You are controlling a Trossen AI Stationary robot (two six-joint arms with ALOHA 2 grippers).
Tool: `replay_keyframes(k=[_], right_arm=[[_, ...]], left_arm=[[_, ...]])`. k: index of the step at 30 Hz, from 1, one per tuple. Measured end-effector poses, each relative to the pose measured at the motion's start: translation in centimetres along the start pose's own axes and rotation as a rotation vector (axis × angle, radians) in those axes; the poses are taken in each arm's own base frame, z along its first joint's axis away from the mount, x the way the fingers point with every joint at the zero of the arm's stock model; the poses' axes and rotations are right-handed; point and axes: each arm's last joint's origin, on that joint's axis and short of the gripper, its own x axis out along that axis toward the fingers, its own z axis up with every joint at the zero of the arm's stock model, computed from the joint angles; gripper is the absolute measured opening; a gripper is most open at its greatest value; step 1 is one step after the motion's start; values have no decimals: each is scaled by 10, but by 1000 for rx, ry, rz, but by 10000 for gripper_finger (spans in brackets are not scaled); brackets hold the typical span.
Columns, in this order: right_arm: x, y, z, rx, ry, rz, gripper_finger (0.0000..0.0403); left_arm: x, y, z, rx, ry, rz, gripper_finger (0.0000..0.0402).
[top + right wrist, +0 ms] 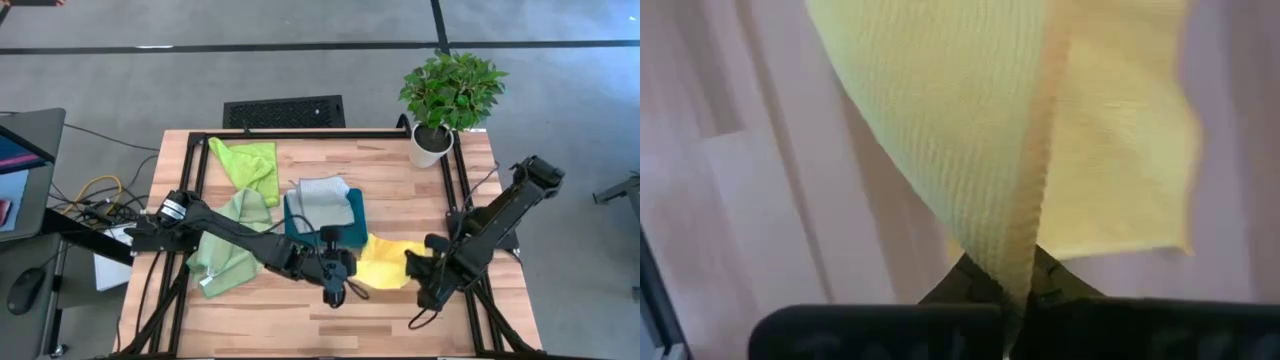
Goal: Fold microfiber towels
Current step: Fold the yellow microfiber towel
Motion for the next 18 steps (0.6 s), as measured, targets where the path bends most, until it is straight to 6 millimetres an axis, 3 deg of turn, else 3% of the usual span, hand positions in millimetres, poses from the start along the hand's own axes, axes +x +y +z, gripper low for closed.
replay_keyframes(k=[8,18], right_arm=[[-38,-24,-9,15,-19,13,9],[-112,-50,-12,-11,-81,-75,5]], left_arm=[[-14,37,36,15,-75,46,0],[-22,81,53,-18,-53,106,0]])
